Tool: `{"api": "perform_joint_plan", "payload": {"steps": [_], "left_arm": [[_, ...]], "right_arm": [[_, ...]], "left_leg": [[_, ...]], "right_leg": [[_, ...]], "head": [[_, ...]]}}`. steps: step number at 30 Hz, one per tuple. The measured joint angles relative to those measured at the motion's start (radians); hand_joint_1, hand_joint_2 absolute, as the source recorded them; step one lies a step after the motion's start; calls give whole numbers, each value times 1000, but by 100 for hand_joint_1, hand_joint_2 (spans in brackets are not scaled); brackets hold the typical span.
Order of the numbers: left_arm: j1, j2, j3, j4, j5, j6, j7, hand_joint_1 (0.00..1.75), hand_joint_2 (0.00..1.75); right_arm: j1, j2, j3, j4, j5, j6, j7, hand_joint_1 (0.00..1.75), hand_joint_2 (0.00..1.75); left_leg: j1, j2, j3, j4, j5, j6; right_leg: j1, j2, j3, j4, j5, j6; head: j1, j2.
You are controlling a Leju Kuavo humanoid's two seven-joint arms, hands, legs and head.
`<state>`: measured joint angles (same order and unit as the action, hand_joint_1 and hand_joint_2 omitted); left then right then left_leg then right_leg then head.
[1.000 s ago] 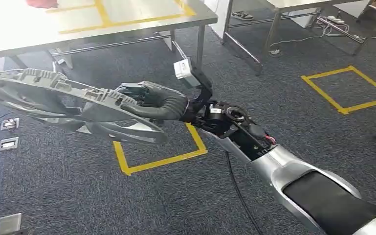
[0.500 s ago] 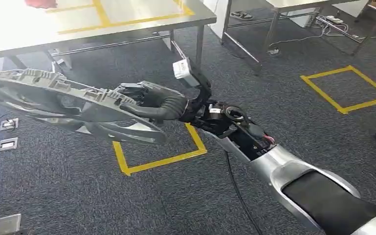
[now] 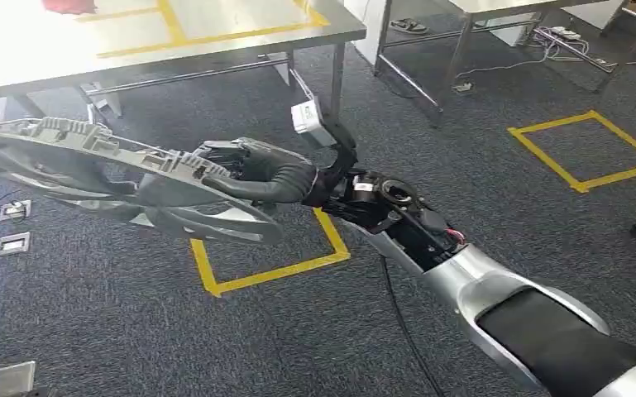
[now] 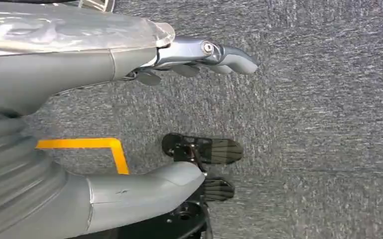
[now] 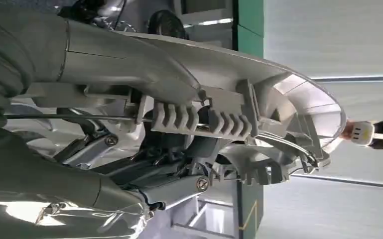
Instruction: Take the parts from the cabinet and place them on the table.
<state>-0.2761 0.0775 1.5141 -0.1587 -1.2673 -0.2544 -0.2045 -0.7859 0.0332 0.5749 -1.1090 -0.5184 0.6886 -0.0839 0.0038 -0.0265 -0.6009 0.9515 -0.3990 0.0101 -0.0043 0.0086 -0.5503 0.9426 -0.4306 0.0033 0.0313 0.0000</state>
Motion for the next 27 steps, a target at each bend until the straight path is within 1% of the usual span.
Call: {"api": "perform_joint_plan", "payload": {"steps": [1,2,3,4,5,6,7,8,9,10,11,12,13,14,15,16,17,18,19,20,21,22,23,24,25,26,27], "left_arm": [[-1,1,0,0,-1,0,0,0,175],[-2,0,0,0,-2,0,0,0,175],[-2,0,0,0,-2,0,1,0,175],[-4,0,0,0,-3,0,1,0,175],[-5,0,0,0,-3,0,0,0,175],[-5,0,0,0,-3,0,1,0,175],[-4,-1,0,0,-3,0,1,0,175],[-4,-2,0,0,-3,0,1,0,175],[-3,-3,0,0,-4,0,1,0,175],[-3,-4,0,0,-4,0,1,0,175],[-3,-4,0,0,-4,0,1,0,175],[-4,-1,0,0,-4,0,1,0,175],[-5,1,0,0,-5,0,2,0,175],[-5,1,0,0,-6,0,1,0,175],[-3,0,0,0,-6,0,1,0,175],[-2,0,0,0,-7,0,2,0,175],[-3,0,0,0,-7,0,2,0,175],[-6,0,0,0,-7,0,1,0,175],[-7,0,0,0,-7,0,1,0,175],[-7,0,0,0,-7,0,1,0,175],[-7,0,0,0,-7,0,1,0,175],[-6,0,0,0,-7,0,1,0,175],[-5,0,0,0,-7,0,1,0,175],[-4,0,0,0,-7,0,1,0,175],[-5,0,0,0,-7,0,1,0,175],[-5,0,0,0,-7,0,1,0,175],[-5,2,0,0,-7,0,1,0,175]], "right_arm": [[0,0,-1,0,0,-1,0,175,175],[1,0,-3,-3,0,-2,1,175,175],[0,0,-4,-2,0,-2,2,175,175],[-2,0,-6,-2,-1,-2,2,175,175],[-1,0,-8,-2,-1,-2,0,175,175],[3,0,-8,-1,-1,-2,1,175,175],[7,0,-8,0,-1,-2,1,175,175],[9,0,-8,0,-1,-2,1,175,175],[10,0,-8,0,-1,-3,2,175,175],[9,0,-9,0,-1,-3,2,175,175],[9,-1,-10,0,0,-3,3,175,175],[11,-1,-10,1,-1,-3,3,175,175],[8,0,-10,0,-1,-3,2,175,175],[12,0,-11,-1,-1,-3,2,175,175],[13,-1,-13,0,-1,-3,1,175,175],[13,-1,-13,0,-1,-6,2,175,175],[12,0,-13,-2,0,-6,3,175,175],[12,0,-13,-2,0,-6,3,175,175],[11,0,-14,-2,0,-6,2,175,175],[10,0,-13,-2,-1,-6,1,175,175],[11,0,-13,-2,-1,-6,1,175,175],[13,0,-13,-1,-1,-6,1,175,175],[14,0,-13,-1,-1,-6,1,175,175],[14,0,-13,-1,-1,-6,2,175,175],[14,0,-13,-1,0,-6,3,175,175],[13,0,-13,-1,0,-6,3,175,175],[12,0,-13,-2,-1,-6,3,175,175]], "left_leg": [[0,1,8,-13,3,4],[20,2,29,-44,15,7],[16,5,45,-59,17,6],[18,7,51,-61,16,10],[19,7,54,-61,14,9],[21,7,57,-60,11,7],[24,7,58,-59,8,3],[28,6,61,-56,4,-2],[33,4,63,-52,-2,-10],[40,2,67,-44,-10,-17],[47,0,70,-32,-22,-29],[47,-2,66,-22,-33,-41],[42,-3,55,-3,-40,-51],[42,-5,50,-8,-34,-56],[44,-4,49,-7,-34,-59],[46,-4,52,-11,-32,-64],[48,1,51,-8,-39,-67],[47,17,37,28,-54,-67],[46,22,5,85,-78,-66],[41,22,-48,181,-113,-65],[38,22,-101,269,-139,-63],[36,22,-144,329,-146,-60],[33,22,-162,340,-132,-55],[29,22,-157,306,-96,-47],[23,22,-127,220,-37,-35],[17,22,-89,129,15,-23],[9,22,-58,50,48,-11]], "right_leg": [[2,1,5,-9,2,4],[6,-1,4,-6,-2,4],[5,-1,-3,20,-16,10],[2,-1,-34,87,-52,14],[-2,-2,-78,177,-89,20],[-7,-2,-122,259,-117,26],[-12,-2,-153,308,-124,32],[-18,-2,-159,307,-107,38],[-24,-3,-142,258,-67,45],[-31,-3,-107,179,-18,51],[-38,-4,-62,76,37,60],[-41,3,-44,39,27,72],[-36,10,-28,23,13,54],[-32,9,-36,37,12,38],[-31,9,-40,39,10,32],[-28,9,-42,42,9,24],[-33,9,-34,36,7,13],[-31,7,-27,34,5,7],[-30,5,-25,34,3,3],[-28,3,-24,34,0,-2],[-24,2,-21,34,-3,-7],[-19,2,-18,34,-6,-11],[-14,2,-14,34,-9,-14],[-11,2,-9,34,-12,-17],[-7,3,-2,34,-18,-18],[-4,3,5,34,-22,-18],[-3,4,9,33,-27,-17]], "head": [[-5,0],[-5,0],[-1,0],[4,0],[6,0],[9,0],[8,0],[11,0],[13,0],[15,0],[19,0],[25,0],[35,0],[30,0],[19,0],[19,0],[16,0],[6,0],[2,0],[-5,0],[-13,0],[-17,0],[-18,0],[-19,0],[-19,0],[-19,0],[-20,0]]}}
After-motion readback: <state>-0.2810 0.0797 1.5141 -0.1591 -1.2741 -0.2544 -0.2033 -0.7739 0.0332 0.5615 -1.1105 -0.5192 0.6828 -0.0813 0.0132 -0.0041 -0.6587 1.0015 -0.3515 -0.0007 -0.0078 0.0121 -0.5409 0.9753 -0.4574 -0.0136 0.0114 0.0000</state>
